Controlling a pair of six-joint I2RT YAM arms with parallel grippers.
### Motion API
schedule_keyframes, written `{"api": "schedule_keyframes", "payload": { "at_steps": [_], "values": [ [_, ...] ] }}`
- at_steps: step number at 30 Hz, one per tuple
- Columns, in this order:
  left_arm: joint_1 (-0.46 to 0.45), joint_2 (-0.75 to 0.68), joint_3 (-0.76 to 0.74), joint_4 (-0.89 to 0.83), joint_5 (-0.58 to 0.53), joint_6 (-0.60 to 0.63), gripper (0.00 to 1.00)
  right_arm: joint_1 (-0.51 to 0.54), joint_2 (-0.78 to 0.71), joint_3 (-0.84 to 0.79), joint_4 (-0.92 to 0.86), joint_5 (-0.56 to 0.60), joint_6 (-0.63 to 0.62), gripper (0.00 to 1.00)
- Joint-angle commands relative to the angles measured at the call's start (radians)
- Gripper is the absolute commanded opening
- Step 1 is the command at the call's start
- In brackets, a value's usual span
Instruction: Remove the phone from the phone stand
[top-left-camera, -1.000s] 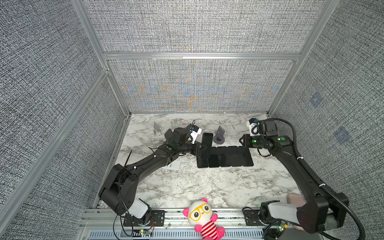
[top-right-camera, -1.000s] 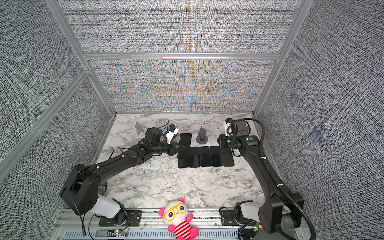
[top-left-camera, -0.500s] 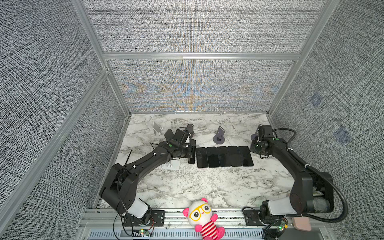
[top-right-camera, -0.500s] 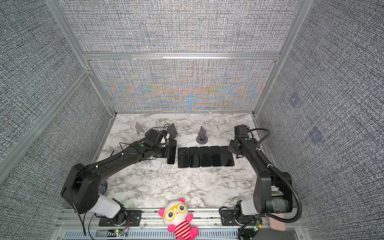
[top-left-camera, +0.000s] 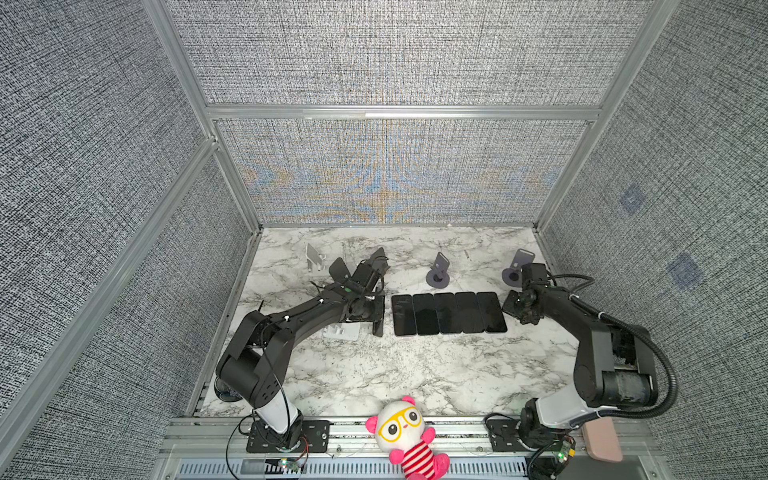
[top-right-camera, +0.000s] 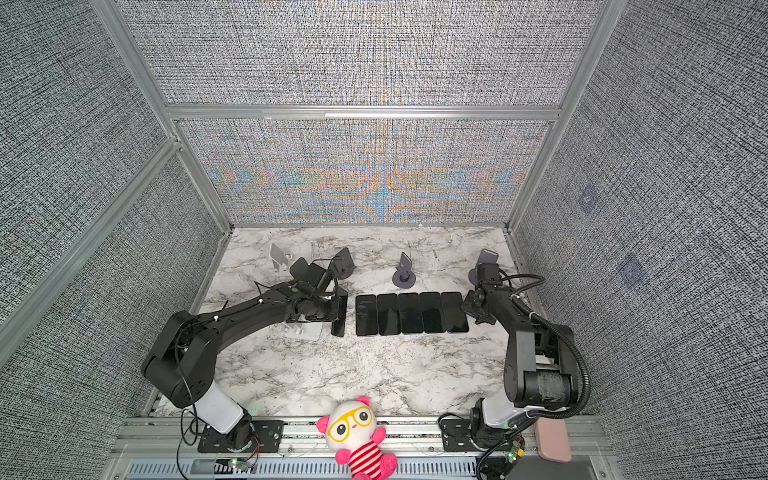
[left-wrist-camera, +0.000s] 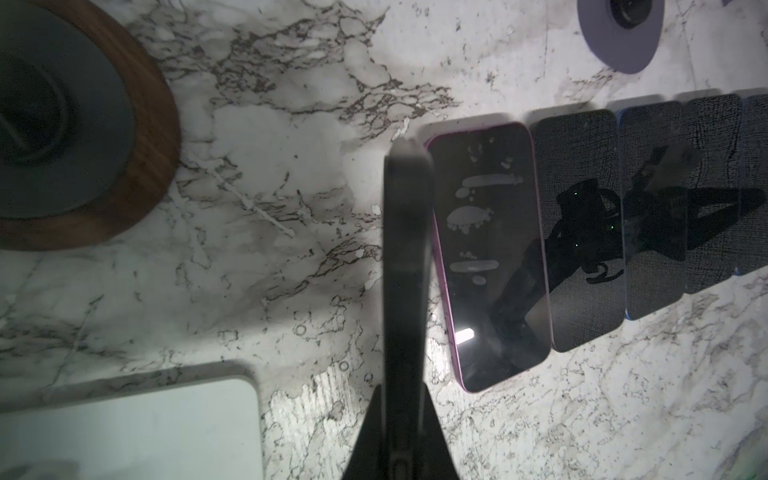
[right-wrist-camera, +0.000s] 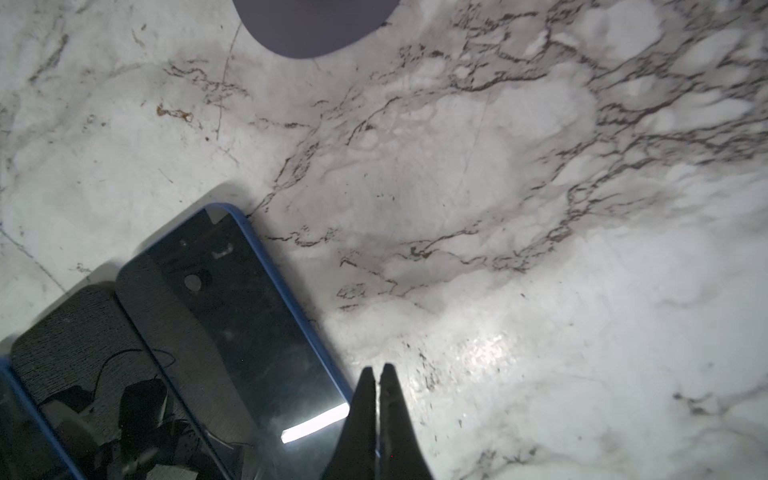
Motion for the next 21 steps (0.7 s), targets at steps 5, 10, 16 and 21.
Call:
{"api": "schedule_keyframes", "payload": {
  "at_steps": [5,10,16,21],
  "values": [
    [0.013,0.031,0.002,0.049,0.026,-0.024,0.0,-0.003,0.03,0.017,0.016,-0.09,-0.01,0.32],
    [0.022,0.052,0.004,0.061,0.036,-0.03,0.0,-0.006,0.054,0.033,-0.003,-0.105,-0.009,0.43],
    [0.028,0.072,0.003,0.082,0.051,-0.036,0.0,-0.01,0.07,0.033,0.01,-0.144,-0.001,0.54],
    [0.036,0.086,0.006,0.08,0.064,-0.05,0.0,-0.012,0.077,0.033,0.019,-0.164,0.0,0.58]
  ]
}}
